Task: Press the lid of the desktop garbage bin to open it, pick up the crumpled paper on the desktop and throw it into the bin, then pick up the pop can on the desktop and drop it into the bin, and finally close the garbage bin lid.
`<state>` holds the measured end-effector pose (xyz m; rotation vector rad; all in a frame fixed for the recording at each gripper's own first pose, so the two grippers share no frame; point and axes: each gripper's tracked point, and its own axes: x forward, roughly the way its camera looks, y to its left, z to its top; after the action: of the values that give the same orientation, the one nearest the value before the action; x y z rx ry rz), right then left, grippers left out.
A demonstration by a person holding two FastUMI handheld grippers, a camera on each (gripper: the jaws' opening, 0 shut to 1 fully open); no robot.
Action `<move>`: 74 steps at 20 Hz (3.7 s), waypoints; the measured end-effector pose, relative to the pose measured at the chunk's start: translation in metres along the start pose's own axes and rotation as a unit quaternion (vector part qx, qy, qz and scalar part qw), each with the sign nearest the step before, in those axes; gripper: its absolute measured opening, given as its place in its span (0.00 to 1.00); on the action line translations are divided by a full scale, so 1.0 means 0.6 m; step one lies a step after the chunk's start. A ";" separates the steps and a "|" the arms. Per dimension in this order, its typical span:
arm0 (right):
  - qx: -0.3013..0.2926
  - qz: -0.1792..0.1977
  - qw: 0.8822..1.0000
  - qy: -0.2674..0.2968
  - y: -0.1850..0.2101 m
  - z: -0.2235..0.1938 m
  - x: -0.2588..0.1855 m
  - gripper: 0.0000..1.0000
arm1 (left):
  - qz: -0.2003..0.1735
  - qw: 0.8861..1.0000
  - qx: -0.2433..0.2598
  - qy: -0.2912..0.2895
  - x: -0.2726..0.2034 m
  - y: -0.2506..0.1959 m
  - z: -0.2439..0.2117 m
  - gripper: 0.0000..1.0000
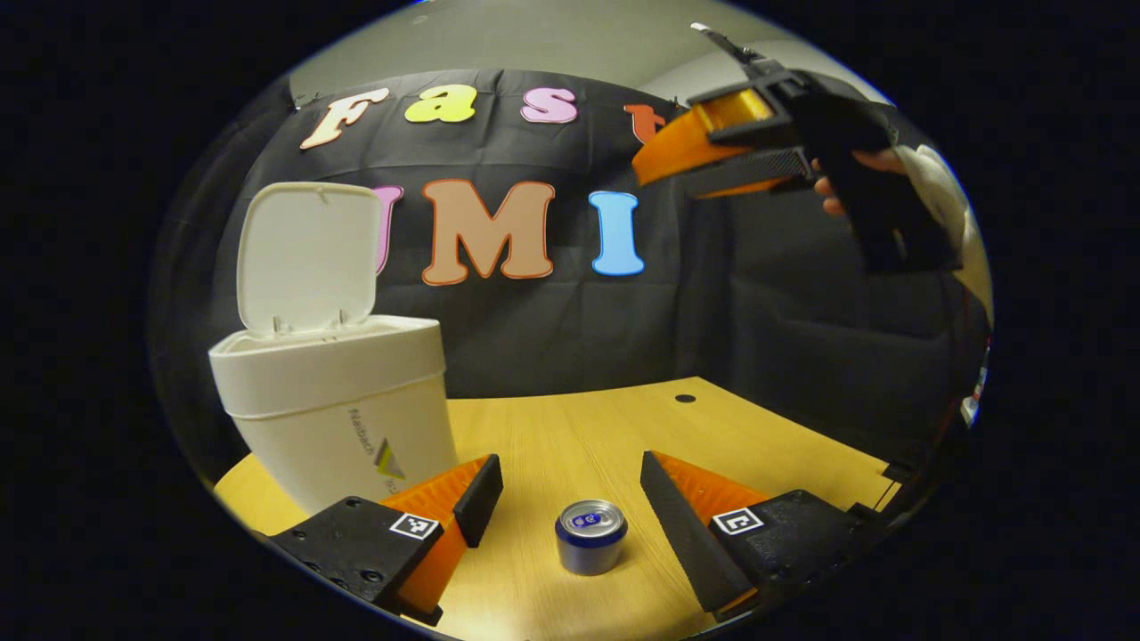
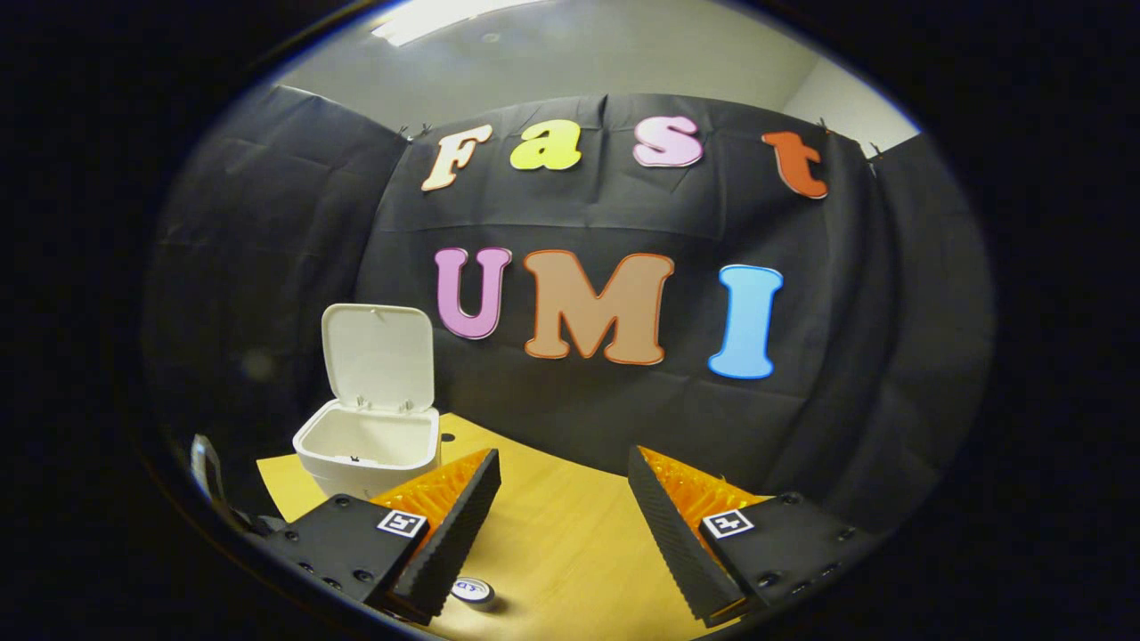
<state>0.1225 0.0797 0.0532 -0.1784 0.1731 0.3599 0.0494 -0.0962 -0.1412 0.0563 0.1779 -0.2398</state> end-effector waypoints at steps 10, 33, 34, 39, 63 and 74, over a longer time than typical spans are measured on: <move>0.030 -0.066 0.997 0.002 -0.073 -0.040 -0.107 0.96 | 0.004 0.997 0.028 0.065 0.074 -0.029 -0.128 0.95; 0.082 -0.027 0.995 0.052 -0.102 -0.190 -0.104 0.96 | 0.051 0.998 0.040 -0.025 -0.040 0.051 0.159 0.77; 0.075 -0.025 0.995 0.059 -0.097 -0.209 -0.096 0.96 | 0.055 0.997 0.036 -0.045 -0.047 0.059 0.200 0.77; 0.087 0.018 0.993 0.082 -0.042 -0.260 -0.076 0.96 | 0.125 0.987 0.049 -0.090 -0.070 0.166 0.309 0.77; 0.146 -0.019 0.981 0.127 -0.118 -0.385 -0.121 0.96 | 0.286 0.950 -0.046 -0.113 -0.070 0.441 0.353 0.91; 0.171 -0.030 0.976 0.132 -0.045 -0.404 -0.107 0.96 | 0.277 0.951 -0.014 -0.138 -0.034 0.532 0.536 0.93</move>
<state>0.0401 -0.0159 -0.1649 0.1095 0.4877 0.2395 0.1611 0.1934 0.1893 0.0417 -0.1180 0.3160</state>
